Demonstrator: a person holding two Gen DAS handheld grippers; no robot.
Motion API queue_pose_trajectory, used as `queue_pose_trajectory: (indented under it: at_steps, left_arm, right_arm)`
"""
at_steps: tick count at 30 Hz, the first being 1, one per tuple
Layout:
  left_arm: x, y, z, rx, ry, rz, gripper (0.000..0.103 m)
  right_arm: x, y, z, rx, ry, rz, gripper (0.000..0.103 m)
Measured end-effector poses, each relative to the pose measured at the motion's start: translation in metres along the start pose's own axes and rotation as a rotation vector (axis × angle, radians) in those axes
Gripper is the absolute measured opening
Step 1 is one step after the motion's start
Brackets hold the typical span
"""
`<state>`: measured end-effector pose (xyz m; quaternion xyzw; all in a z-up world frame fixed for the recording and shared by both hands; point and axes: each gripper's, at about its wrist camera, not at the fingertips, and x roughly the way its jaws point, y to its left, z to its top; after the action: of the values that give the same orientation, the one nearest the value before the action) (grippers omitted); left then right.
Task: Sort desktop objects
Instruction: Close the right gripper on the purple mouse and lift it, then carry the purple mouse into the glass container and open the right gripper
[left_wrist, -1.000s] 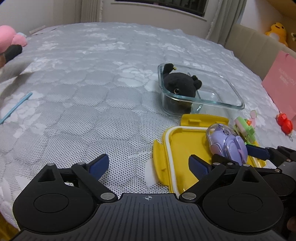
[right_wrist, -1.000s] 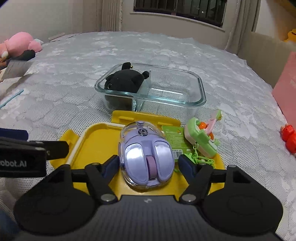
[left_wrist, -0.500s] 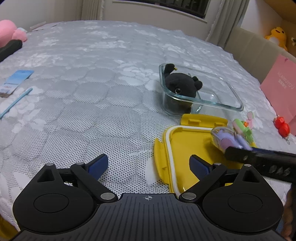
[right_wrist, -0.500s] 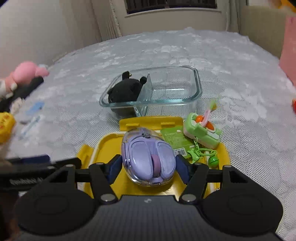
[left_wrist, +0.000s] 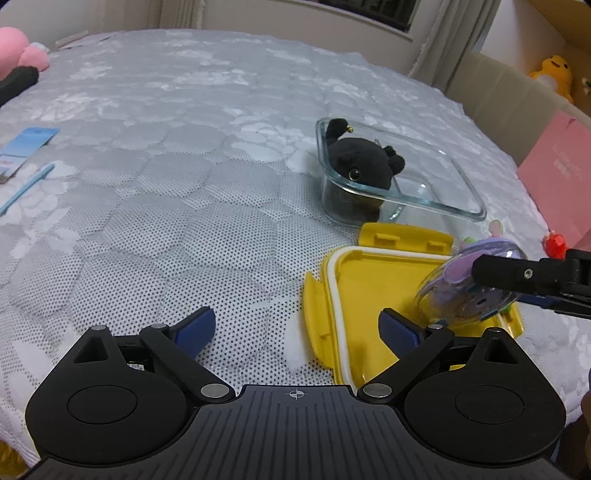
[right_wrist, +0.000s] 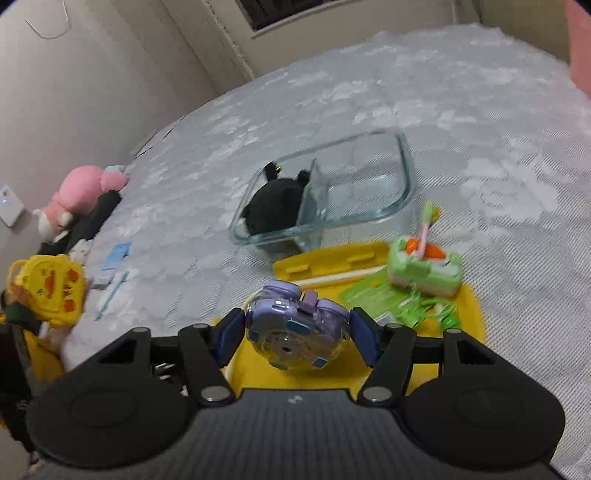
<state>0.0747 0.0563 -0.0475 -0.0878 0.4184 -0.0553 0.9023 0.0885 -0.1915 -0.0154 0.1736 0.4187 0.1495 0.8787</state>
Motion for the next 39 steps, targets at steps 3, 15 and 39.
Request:
queue_pose_trajectory:
  at_steps: [3, 15, 39]
  left_arm:
    - [0.0, -0.002, 0.001, 0.004, -0.005, 0.006, 0.098]
    - [0.004, -0.01, 0.008, 0.033, -0.004, -0.029, 0.099]
    - [0.011, -0.022, 0.009, 0.079, 0.008, -0.058, 0.099]
  right_arm:
    - [0.001, -0.003, 0.001, 0.009, -0.008, 0.006, 0.064]
    - [-0.021, -0.009, 0.028, 0.062, -0.044, 0.079, 0.064]
    - [0.111, 0.022, 0.106, -0.211, -0.054, -0.289, 0.065]
